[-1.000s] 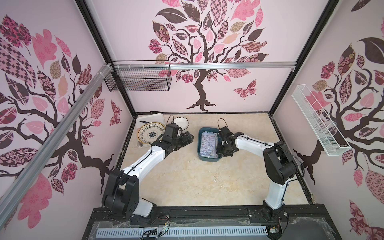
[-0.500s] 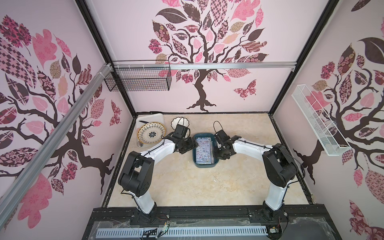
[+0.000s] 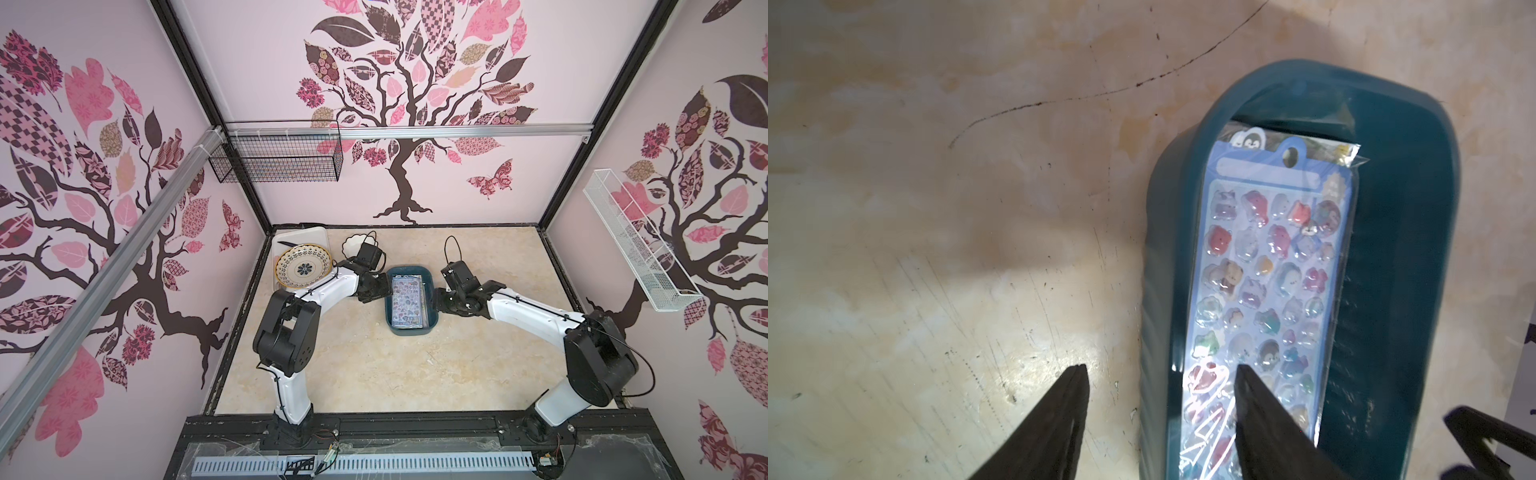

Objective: Take the stickers out of the storage box
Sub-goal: Move the storage box to the center of the board, then pick up the storage box at the center of the board.

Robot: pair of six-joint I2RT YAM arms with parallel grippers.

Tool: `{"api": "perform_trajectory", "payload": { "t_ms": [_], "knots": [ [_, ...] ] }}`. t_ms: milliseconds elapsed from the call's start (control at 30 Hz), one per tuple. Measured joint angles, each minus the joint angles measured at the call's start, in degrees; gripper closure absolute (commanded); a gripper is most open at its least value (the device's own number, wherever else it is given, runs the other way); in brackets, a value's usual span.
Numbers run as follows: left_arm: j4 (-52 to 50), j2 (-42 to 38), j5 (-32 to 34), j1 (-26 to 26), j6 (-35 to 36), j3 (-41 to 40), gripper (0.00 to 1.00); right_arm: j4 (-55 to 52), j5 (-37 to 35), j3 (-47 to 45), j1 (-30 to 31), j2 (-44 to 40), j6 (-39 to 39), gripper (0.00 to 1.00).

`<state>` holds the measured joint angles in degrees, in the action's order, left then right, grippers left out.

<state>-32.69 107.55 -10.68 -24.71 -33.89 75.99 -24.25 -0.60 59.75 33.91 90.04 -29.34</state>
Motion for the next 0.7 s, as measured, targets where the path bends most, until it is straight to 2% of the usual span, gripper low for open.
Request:
{"api": "perform_trajectory", "payload": {
  "t_ms": [133, 333, 467, 600, 700],
  "knots": [
    [-1.31, 3.65, 0.09, 0.0, 1.11, 0.96, 0.56, 2.73, -1.66, -2.67, 0.0, -2.82, -0.04, 0.42],
    [-2.54, 4.72, 0.11, -0.09, 2.38, 1.44, 0.75, 6.32, -2.23, -5.57, 0.0, -5.79, 0.04, 0.42],
    [-2.56, 4.72, 0.2, -0.09, 2.6, 1.7, 0.82, 7.82, -2.19, -6.12, 0.0, -6.05, 0.13, 0.42],
    [-2.75, 4.72, 0.92, -0.09, 2.49, 1.7, 1.0, 8.63, -1.95, -6.12, 0.0, -6.05, 0.26, 0.43],
    [-2.82, 4.22, 1.68, -0.11, 2.73, 1.51, 1.0, 9.97, -0.98, -6.29, 0.0, -6.14, 0.33, 0.43]
  ]
}}
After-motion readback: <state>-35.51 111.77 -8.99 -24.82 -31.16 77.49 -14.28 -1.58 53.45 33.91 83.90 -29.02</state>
